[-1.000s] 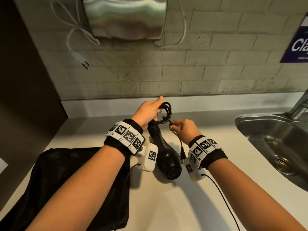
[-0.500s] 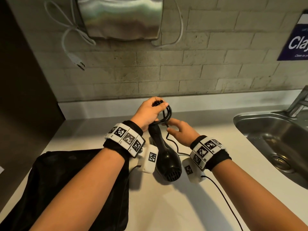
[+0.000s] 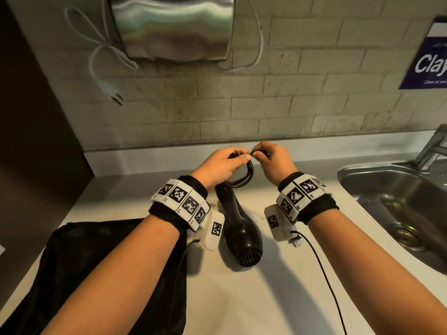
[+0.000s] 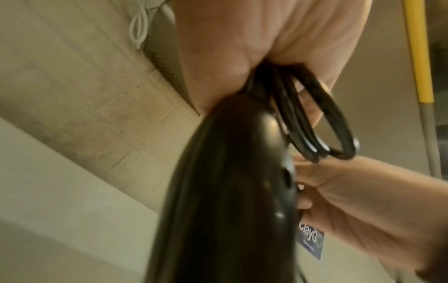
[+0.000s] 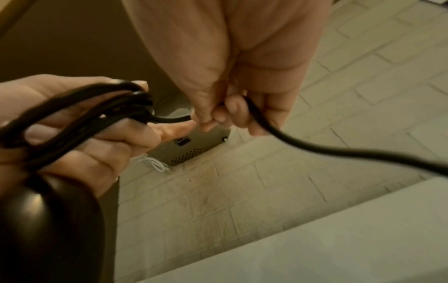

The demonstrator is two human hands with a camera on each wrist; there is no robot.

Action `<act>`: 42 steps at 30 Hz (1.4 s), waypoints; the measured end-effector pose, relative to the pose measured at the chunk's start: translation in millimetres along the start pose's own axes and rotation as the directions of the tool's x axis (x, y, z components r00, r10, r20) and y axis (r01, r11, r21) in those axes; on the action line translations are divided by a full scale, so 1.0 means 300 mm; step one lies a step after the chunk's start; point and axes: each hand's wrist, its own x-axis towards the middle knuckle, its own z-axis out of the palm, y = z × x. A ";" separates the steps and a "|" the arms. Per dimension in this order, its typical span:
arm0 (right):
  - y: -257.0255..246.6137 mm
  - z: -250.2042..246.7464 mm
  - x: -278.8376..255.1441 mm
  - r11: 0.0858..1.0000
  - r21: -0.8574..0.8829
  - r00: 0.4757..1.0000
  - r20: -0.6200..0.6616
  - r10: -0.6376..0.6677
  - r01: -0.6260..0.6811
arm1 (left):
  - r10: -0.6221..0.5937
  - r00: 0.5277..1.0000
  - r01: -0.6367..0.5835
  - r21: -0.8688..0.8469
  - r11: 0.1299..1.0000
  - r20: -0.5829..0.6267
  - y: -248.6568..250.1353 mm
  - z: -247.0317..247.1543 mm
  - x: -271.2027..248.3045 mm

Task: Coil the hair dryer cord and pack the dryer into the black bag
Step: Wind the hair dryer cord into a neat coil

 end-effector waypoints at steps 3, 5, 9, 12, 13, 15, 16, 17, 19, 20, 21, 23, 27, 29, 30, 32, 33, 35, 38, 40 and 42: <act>-0.028 -0.017 0.007 0.998 -0.022 0.996 -0.067 -0.058 0.056 | 0.014 0.998 -0.020 0.097 0.995 0.060 0.003 0.001 0.002; -0.053 -0.023 0.000 0.994 -0.027 0.989 -0.102 -0.104 0.101 | 0.025 0.999 -0.031 0.137 0.990 0.043 0.007 0.006 0.004; -0.092 -0.023 -0.023 0.988 0.018 0.979 -0.141 -0.151 0.155 | 0.068 0.993 -0.057 0.107 0.993 -0.101 0.000 0.018 0.020; -0.100 -0.023 -0.036 0.987 0.063 0.987 -0.085 -0.139 0.145 | 0.085 0.976 -0.069 0.086 0.994 -0.200 -0.014 0.018 0.031; -0.099 -0.025 -0.042 0.988 0.069 0.989 -0.064 -0.136 0.140 | 0.091 0.973 -0.076 0.079 0.994 -0.214 -0.016 0.019 0.032; -0.094 -0.024 -0.056 0.985 0.096 0.989 -0.039 -0.142 0.145 | 0.106 0.967 -0.096 0.055 0.994 -0.232 -0.014 0.023 0.030; -0.089 -0.021 -0.064 0.983 0.113 0.989 -0.032 -0.142 0.145 | 0.109 0.964 -0.102 0.043 0.994 -0.241 -0.013 0.026 0.030; -0.083 -0.017 -0.074 0.982 0.125 0.990 -0.025 -0.137 0.139 | 0.107 0.962 -0.102 0.034 0.994 -0.252 -0.013 0.028 0.031; -0.064 -0.004 -0.092 0.983 0.135 0.992 -0.008 -0.127 0.127 | 0.088 0.959 -0.088 0.013 0.996 -0.269 -0.016 0.028 0.035; -0.054 0.005 -0.101 0.983 0.135 0.992 0.000 -0.126 0.125 | 0.074 0.961 -0.078 -0.005 0.997 -0.267 -0.019 0.027 0.037; -0.047 0.015 -0.109 0.983 0.137 0.993 0.005 -0.122 0.120 | 0.056 0.965 -0.063 -0.019 0.998 -0.257 -0.022 0.025 0.038; -0.035 0.031 -0.123 0.981 0.154 0.993 -0.006 -0.118 0.117 | 0.031 0.972 -0.036 -0.015 0.999 -0.235 -0.026 0.022 0.039; -0.020 0.024 -0.139 0.967 0.145 0.975 -0.105 -0.196 0.210 | 0.021 0.964 -0.020 0.004 1.000 -0.266 -0.048 0.006 0.043; -0.003 -0.011 -0.132 0.980 0.122 0.984 -0.110 -0.144 0.157 | -0.008 0.958 -0.005 -0.044 0.999 -0.286 -0.057 -0.010 0.045; 0.012 -0.035 -0.128 0.985 0.128 0.989 -0.106 -0.101 0.114 | -0.020 0.957 0.002 -0.063 0.998 -0.289 -0.058 -0.017 0.044; 0.045 -0.083 -0.122 0.992 0.129 0.998 -0.067 -0.004 0.012 | -0.030 0.955 0.010 -0.068 0.998 -0.295 -0.053 -0.025 0.044; 0.063 -0.100 -0.124 0.994 0.103 0.999 -0.022 0.046 -0.043 | -0.030 0.954 0.010 -0.070 0.997 -0.300 -0.048 -0.028 0.046; 0.104 -0.114 -0.138 0.988 0.007 0.982 0.115 0.152 -0.154 | -0.030 0.949 0.009 -0.068 0.998 -0.313 -0.039 -0.031 0.045; 0.152 -0.097 -0.179 0.945 -0.208 0.858 0.403 0.319 -0.253 | -0.040 0.948 0.017 -0.074 0.997 -0.316 -0.041 -0.035 0.041; 0.186 -0.049 -0.227 0.895 -0.361 0.719 0.545 0.431 -0.263 | -0.062 0.947 0.037 -0.086 0.996 -0.314 -0.060 -0.032 0.024; 0.217 -0.004 -0.258 0.854 -0.468 0.642 0.588 0.492 -0.227 | -0.066 0.946 0.045 -0.073 0.996 -0.316 -0.062 -0.033 0.021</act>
